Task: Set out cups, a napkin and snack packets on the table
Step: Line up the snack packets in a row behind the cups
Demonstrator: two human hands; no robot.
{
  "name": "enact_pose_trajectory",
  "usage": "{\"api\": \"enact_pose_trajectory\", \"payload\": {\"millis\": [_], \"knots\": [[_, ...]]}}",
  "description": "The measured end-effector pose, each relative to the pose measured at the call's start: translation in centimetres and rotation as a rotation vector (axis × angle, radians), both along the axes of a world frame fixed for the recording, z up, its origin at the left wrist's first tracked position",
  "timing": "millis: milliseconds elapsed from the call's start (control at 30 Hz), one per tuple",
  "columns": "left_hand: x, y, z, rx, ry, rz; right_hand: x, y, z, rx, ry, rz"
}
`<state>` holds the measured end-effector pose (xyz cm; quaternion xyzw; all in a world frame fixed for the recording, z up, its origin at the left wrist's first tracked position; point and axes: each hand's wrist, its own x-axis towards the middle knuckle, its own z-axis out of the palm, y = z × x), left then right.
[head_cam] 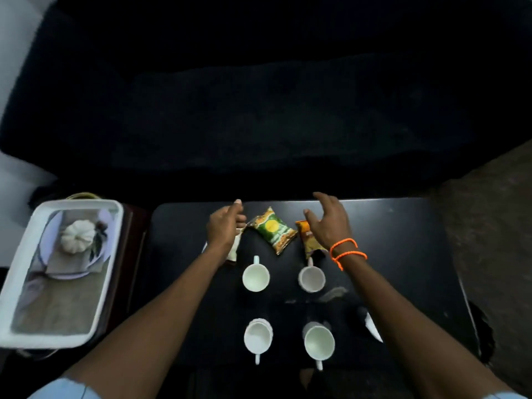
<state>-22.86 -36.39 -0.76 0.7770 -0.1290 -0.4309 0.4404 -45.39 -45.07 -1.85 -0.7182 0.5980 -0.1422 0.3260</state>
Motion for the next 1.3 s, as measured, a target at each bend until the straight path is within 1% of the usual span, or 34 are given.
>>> {"api": "enact_pose_trajectory", "payload": {"millis": [67, 167, 233, 300, 400, 467, 500, 567, 633, 700, 733, 767, 833, 933, 1000, 1067, 1133, 1200, 1233, 1300], "knots": [[2.9, 1.9, -1.0, 0.038, -0.064, 0.032, 4.2, 0.9, -0.4, 0.033, 0.033, 0.127], [5.5, 4.2, -2.9, 0.144, -0.196, 0.021, 8.9, 2.1, -1.6, 0.107, 0.103, 0.27], [6.7, 5.0, -4.3, 0.218, -0.247, 0.001, 11.5, 2.8, -2.4, 0.181, 0.155, 0.272], [7.8, 5.5, -5.5, 0.308, -0.248, -0.048, 13.9, 3.3, -3.3, 0.283, 0.176, 0.247], [9.1, 5.6, -6.9, 0.441, -0.214, -0.22, 16.5, 3.7, -4.8, 0.524, 0.143, 0.212], [10.0, 5.3, -7.6, 0.473, -0.184, -0.316, 18.0, 3.9, -5.8, 0.645, 0.113, 0.106], [10.5, 5.2, -8.0, 0.463, -0.149, -0.326, 18.5, 4.0, -6.3, 0.703, 0.11, 0.042], [11.3, 4.9, -8.5, 0.439, -0.027, -0.295, 19.4, 3.8, -6.8, 0.746, 0.062, -0.042], [11.8, 4.7, -8.6, 0.443, 0.101, -0.266, 20.2, 3.5, -7.1, 0.903, -0.09, -0.222], [11.9, 4.4, -8.4, 0.443, 0.196, -0.205, 20.6, 3.3, -6.6, 1.032, -0.264, -0.474], [12.0, 4.2, -8.3, 0.433, 0.237, -0.169, 20.8, 3.1, -6.7, 1.077, -0.323, -0.539], [11.9, 4.0, -8.0, 0.418, 0.278, -0.138, 20.9, 3.1, -6.5, 1.118, -0.397, -0.581], [11.7, 3.5, -7.4, 0.378, 0.364, -0.081, 21.0, 2.9, -5.7, 1.162, -0.456, -0.566], [11.5, 2.4, -6.6, 0.324, 0.412, 0.035, 20.4, 1.8, -5.1, 1.175, -0.542, -0.531], [11.7, 1.7, -6.4, 0.244, 0.459, 0.126, 19.7, 0.9, -4.9, 1.146, -0.584, -0.516], [12.0, 1.3, -6.3, 0.172, 0.512, 0.139, 19.1, 0.4, -4.9, 1.044, -0.525, -0.435], [12.2, 1.3, -6.3, 0.166, 0.5, 0.067, 18.5, 0.7, -5.0, 0.914, -0.375, -0.285], [11.9, 1.7, -6.8, 0.224, 0.403, -0.04, 17.8, 1.4, -5.8, 0.755, -0.186, -0.106], [11.6, 2.0, -7.2, 0.264, 0.306, -0.099, 17.5, 1.8, -6.2, 0.679, -0.097, -0.034], [10.9, 2.6, -8.2, 0.319, 0.041, -0.203, 17.2, 2.4, -6.9, 0.565, 0.023, 0.045]]}}
